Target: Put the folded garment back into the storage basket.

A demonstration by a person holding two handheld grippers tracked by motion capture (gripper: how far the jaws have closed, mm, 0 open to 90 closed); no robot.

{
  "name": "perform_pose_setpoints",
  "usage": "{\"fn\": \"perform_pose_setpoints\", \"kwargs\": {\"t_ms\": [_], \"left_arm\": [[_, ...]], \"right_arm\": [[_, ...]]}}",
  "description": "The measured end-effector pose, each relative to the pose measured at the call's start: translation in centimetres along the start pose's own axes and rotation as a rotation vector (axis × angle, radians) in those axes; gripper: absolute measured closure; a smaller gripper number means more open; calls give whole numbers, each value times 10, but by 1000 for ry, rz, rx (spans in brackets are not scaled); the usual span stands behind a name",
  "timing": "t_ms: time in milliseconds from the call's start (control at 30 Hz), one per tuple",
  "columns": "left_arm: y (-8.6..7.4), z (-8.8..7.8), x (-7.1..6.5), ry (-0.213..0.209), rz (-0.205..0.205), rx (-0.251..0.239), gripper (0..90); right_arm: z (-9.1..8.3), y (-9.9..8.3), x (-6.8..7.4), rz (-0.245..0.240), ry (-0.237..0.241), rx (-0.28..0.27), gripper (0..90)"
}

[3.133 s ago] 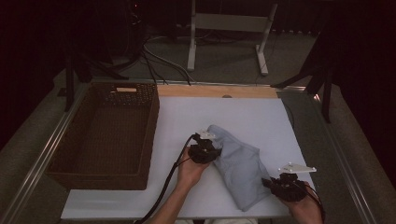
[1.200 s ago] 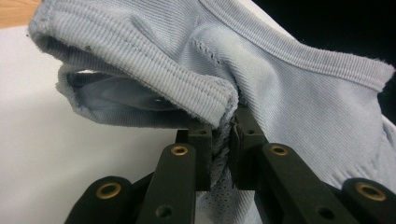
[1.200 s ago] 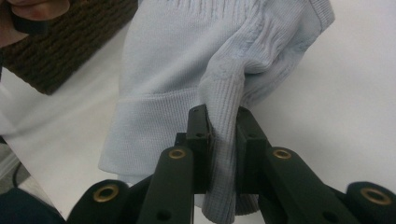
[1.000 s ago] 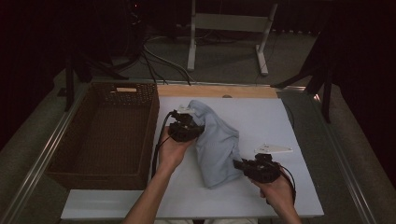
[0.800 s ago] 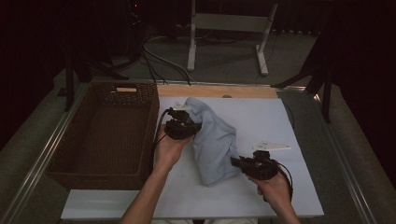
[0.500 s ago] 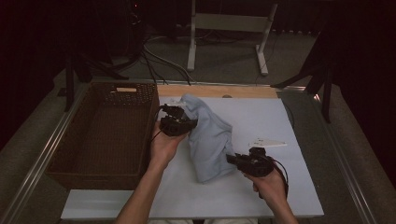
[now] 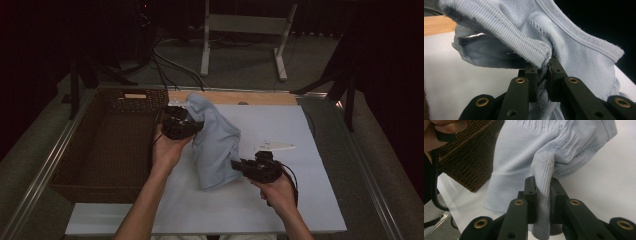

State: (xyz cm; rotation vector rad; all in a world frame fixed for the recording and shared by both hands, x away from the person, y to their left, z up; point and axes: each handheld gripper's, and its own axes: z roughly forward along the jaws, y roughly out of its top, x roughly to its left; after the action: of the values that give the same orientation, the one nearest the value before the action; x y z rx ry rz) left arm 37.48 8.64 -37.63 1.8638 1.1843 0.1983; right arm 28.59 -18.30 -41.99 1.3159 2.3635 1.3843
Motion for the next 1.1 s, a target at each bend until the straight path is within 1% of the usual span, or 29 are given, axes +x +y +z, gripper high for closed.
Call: {"fn": "perform_pose_setpoints", "kwargs": {"t_ms": [133,367,600,800,967,1033,1100], "left_arm": [[1,-3,2,0,-10,-8,831],[6,-11,5,13,-18,-12,831],[9,-19,13,14,-35,-17,831],[13,-22,19,18,-34,-16,831],[15,-25,25,21,-40,-17,831],[16,-27,27,23,-43,-21,831],[17,-28,28,26,-40,-20,831]], "right_arm": [[5,6,4,-4,12,0,799],[9,15,11,-11,34,-6,798],[13,22,15,-11,54,-13,798],[19,30,21,-10,72,-15,799],[24,37,25,-14,86,-18,798],[28,41,27,-9,99,-18,799],[30,43,29,-4,103,-16,799]]}}
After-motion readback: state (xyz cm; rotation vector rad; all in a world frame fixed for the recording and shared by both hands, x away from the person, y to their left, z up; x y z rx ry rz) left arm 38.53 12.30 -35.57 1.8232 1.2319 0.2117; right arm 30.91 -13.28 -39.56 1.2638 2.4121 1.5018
